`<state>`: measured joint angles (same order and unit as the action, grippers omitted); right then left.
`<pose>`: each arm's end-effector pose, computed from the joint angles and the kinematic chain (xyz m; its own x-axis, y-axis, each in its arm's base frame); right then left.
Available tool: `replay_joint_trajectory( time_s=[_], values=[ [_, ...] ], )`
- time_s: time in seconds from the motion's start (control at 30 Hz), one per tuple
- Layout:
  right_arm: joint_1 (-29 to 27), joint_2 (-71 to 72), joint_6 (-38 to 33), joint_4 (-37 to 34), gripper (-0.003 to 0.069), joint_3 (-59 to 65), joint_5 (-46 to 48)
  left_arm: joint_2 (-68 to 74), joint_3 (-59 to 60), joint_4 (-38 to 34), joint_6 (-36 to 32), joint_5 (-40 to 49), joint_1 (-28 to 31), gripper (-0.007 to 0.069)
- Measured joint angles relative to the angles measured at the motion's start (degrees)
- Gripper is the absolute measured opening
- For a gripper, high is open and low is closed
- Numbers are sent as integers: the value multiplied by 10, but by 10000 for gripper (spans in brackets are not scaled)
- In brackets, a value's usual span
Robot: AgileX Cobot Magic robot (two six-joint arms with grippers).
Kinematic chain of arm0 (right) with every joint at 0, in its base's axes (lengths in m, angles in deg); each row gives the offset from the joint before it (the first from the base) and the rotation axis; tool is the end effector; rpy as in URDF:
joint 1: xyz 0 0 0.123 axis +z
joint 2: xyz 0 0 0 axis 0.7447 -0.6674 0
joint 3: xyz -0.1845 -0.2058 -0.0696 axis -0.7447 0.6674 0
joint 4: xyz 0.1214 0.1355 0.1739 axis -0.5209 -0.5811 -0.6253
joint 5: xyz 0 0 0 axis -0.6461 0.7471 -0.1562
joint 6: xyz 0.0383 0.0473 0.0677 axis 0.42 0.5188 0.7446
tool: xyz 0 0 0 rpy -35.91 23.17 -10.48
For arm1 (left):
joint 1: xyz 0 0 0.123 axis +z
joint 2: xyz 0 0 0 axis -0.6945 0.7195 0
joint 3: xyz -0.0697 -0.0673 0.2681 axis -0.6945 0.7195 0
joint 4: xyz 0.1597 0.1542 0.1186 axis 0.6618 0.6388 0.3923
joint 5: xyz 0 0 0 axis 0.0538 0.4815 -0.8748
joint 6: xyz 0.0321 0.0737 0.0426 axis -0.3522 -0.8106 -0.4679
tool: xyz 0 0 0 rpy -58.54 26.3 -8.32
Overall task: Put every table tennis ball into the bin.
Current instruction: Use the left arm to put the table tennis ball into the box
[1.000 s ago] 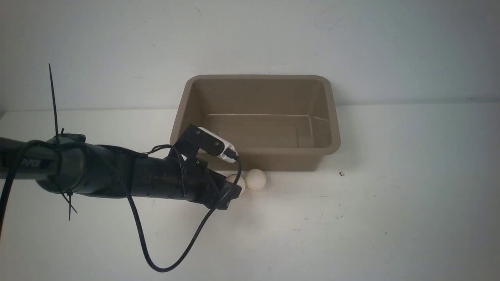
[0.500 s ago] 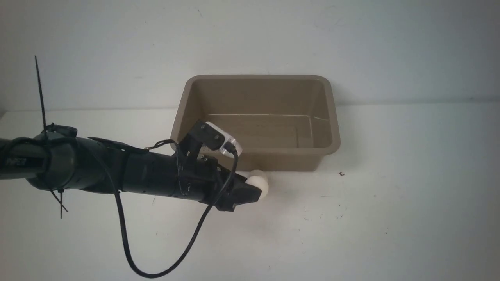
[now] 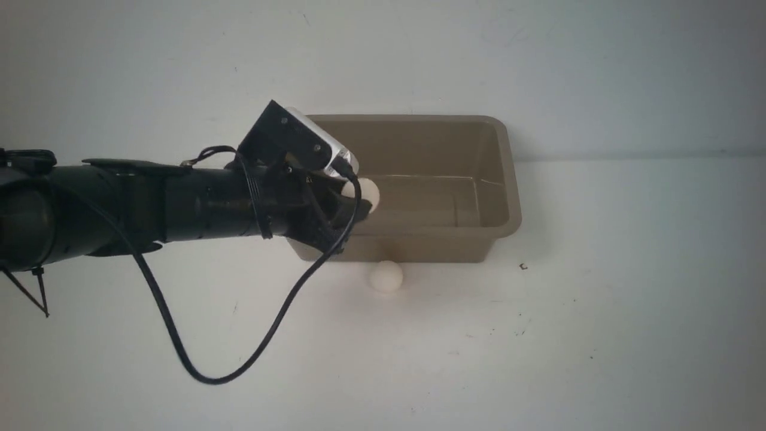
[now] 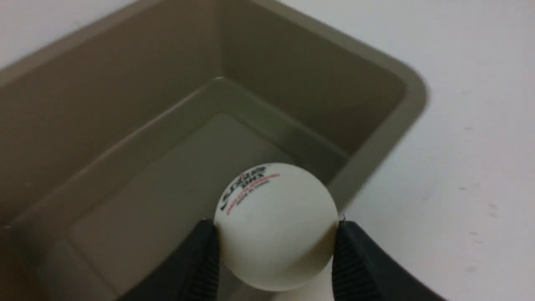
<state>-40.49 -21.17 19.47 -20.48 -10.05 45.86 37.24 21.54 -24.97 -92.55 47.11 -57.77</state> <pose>0.0176 0.0109 0.2803 -0.0865 -0.2489 -0.9647 -0.2498 0.9428 -0.2208 0.3505 -0.1271 0.2231 -0.3316 0.3469 -0.8773 0.6993 0.7146 0.0183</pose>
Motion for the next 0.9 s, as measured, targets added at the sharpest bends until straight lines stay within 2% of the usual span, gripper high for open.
replay_joint_trajectory(
  time_s=[0.13, 0.23, 0.47, 0.6, 0.7, 0.9],
  values=[
    [0, 0, 1, 0, 462, 0, 0, 45, -69, -5, -23, -52, 0, 313],
    [0, 0, 1, -1, 462, 0, 0, 79, -106, -8, -30, -54, 0, 313],
    [0, 0, 1, -9, 462, 0, 0, 107, -116, -8, -51, -56, 0, 313],
    [0, 0, 1, -9, 462, 0, 0, 107, -117, -8, -52, -59, 0, 400],
    [0, 0, 1, -9, 462, 0, 0, 105, -117, -8, -22, -76, 0, 486],
    [0, 0, -1, -8, 462, 0, 0, 63, -109, -9, 52, -113, 0, 515]
  ],
)
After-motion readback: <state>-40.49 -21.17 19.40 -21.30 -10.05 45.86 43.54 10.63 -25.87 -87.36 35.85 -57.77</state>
